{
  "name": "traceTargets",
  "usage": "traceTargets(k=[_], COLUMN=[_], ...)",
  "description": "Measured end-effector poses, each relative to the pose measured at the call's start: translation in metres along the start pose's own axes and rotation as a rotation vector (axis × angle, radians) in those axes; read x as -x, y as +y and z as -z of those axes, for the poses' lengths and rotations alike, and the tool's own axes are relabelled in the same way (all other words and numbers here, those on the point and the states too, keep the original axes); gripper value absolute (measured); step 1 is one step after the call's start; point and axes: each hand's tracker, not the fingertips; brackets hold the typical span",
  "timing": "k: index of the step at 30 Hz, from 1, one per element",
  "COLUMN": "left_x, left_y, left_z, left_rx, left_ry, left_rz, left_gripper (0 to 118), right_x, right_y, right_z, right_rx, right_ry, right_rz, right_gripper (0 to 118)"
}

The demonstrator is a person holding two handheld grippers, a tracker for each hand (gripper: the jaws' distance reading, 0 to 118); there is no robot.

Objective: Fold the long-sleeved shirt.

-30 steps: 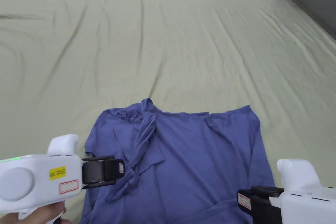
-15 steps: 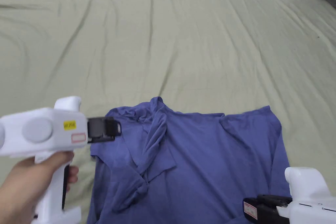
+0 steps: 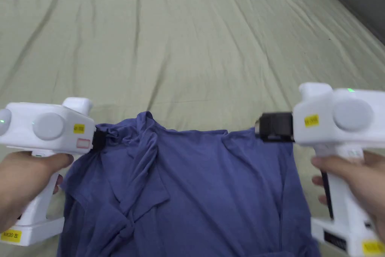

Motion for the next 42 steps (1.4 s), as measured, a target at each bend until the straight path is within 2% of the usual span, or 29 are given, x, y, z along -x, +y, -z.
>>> traceTargets(k=[2,4,5,6,7,8,9,10,11,12,13,15,17,21,23,27,29,32,35,38,39,42], left_x=[0.014,0.022,0.028,0.031,0.032,0.027,0.026,0.025,0.025,0.027,0.03,0.036,0.041,0.036,0.035,0.046,0.048,0.039,0.026,0.012,0.007,-0.001], left_y=[0.013,0.022,0.027,0.028,0.03,0.026,0.025,0.025,0.026,0.026,0.028,0.033,0.037,0.047,0.051,0.043,0.025,-0.017,-0.079,-0.139,-0.156,-0.202], left_z=[-0.008,-0.013,-0.014,-0.013,-0.012,-0.013,-0.011,-0.009,-0.007,-0.006,-0.005,-0.005,-0.007,-0.024,-0.042,-0.085,-0.111,-0.144,-0.161,-0.154,-0.149,-0.121], left_rx=[-0.025,-0.055,-0.052,-0.045,-0.038,-0.033,-0.026,-0.017,-0.009,-0.008,-0.006,-0.012,-0.025,-0.055,-0.104,-0.167,-0.193,-0.188,-0.098,0.051,0.092,0.223], left_ry=[-0.058,-0.085,-0.087,-0.095,-0.089,-0.086,-0.081,-0.065,-0.053,-0.054,-0.063,-0.098,-0.117,-0.11,-0.107,-0.157,-0.18,-0.193,-0.212,-0.207,-0.206,-0.187], left_rz=[-0.076,-0.119,-0.137,-0.153,-0.144,-0.135,-0.12,-0.091,-0.075,-0.08,-0.092,-0.167,-0.219,-0.158,-0.096,-0.113,-0.078,0.066,0.171,0.215,0.232,0.243], left_gripper=[0,0,0,0,0,0,0,0,0,0,0,0,0,0,0,0,0,0,0,0,0,0], right_x=[-0.005,-0.006,-0.006,-0.004,-0.005,-0.002,0.001,0.005,0.012,0.017,0.02,0.013,0.005,-0.012,-0.017,-0.031,-0.04,-0.052,-0.062,-0.062,-0.061,-0.061], right_y=[0.033,0.051,0.055,0.055,0.052,0.049,0.048,0.048,0.049,0.052,0.056,0.067,0.084,0.107,0.107,0.088,0.062,0.011,-0.056,-0.12,-0.135,-0.171], right_z=[0.037,0.072,0.092,0.104,0.118,0.121,0.121,0.115,0.109,0.104,0.097,0.091,0.081,0.048,0.024,-0.014,-0.038,-0.06,-0.061,-0.044,-0.037,-0.012], right_rx=[0.083,0.228,0.346,0.441,0.49,0.49,0.473,0.435,0.373,0.338,0.33,0.343,0.313,0.197,0.153,0.085,0.045,0.035,0.139,0.247,0.282,0.358], right_ry=[-0.016,0.043,0.061,0.057,0.033,0.018,-0.014,-0.114,-0.073,-0.038,-0.051,0.011,0.001,-0.006,0.005,0.053,0.074,0.113,0.153,0.144,0.139,0.102], right_rz=[0.035,0.097,0.095,0.092,0.087,0.086,0.058,-0.019,-0.068,-0.116,-0.158,-0.138,-0.109,-0.067,-0.089,-0.167,-0.222,-0.293,-0.286,-0.364,-0.372,-0.329], right_gripper=[117,117,115,106,90,62,52,31,0,0,0,0,0,0,0,0,0,0,0,0,0,0])
